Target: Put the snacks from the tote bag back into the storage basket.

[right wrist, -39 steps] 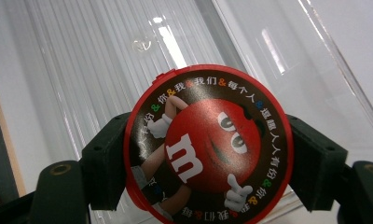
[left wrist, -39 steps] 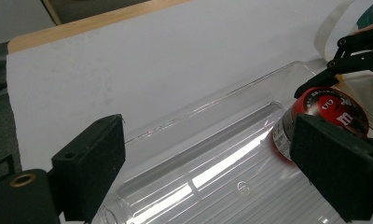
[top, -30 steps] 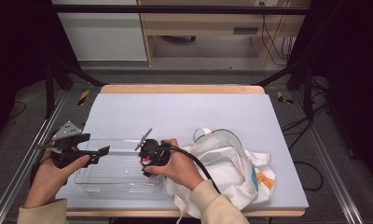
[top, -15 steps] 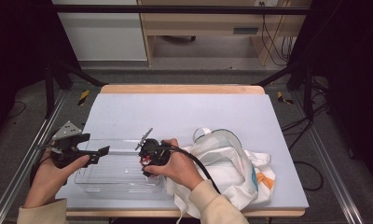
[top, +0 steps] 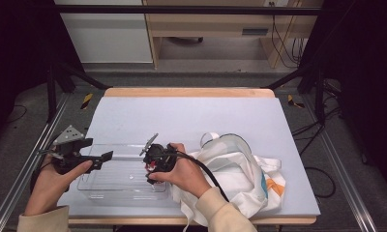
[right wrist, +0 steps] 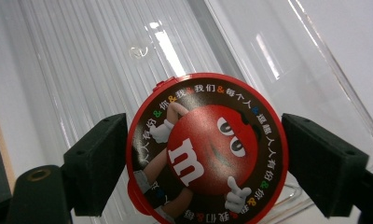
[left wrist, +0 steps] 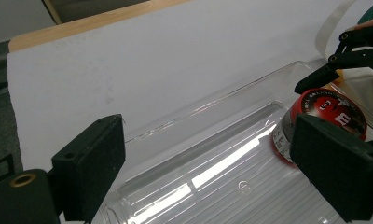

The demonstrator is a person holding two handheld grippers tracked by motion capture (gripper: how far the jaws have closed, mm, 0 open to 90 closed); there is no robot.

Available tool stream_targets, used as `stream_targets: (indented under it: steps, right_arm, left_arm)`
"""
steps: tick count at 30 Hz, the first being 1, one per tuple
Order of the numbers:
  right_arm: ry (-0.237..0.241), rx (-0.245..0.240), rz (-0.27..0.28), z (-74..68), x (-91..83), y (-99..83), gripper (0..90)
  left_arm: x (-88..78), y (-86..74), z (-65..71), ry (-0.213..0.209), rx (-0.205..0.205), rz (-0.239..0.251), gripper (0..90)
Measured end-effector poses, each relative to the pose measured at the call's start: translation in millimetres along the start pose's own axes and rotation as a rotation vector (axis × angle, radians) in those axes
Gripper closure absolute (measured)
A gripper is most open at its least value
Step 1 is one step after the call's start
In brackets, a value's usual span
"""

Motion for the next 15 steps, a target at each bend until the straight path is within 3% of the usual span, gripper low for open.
stream_targets:
  steps: [6,15]
  right_arm:
    - [-0.014,-0.011,0.009,-1.5,-3.6,1.4,13.9]
    - [-0.044,-0.024,0.087,-5.9,-22.6,4.6,10.5]
  left_arm:
    - [-0.7,0.1,-1.0,0.001,-0.005,0.004,10.4]
    - [-2.1,0.0,-3.1,0.005,-0.01,0.007,10.4]
Point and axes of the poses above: each handheld gripper's, and its own axes: x roughly forward along the jaws, y roughly out of its top, z roughly to its right, the point moved 7 cm from there along x, roughly forward along the jaws, and after that the axes turned 10 degrees about y, right-handed, at the moved point
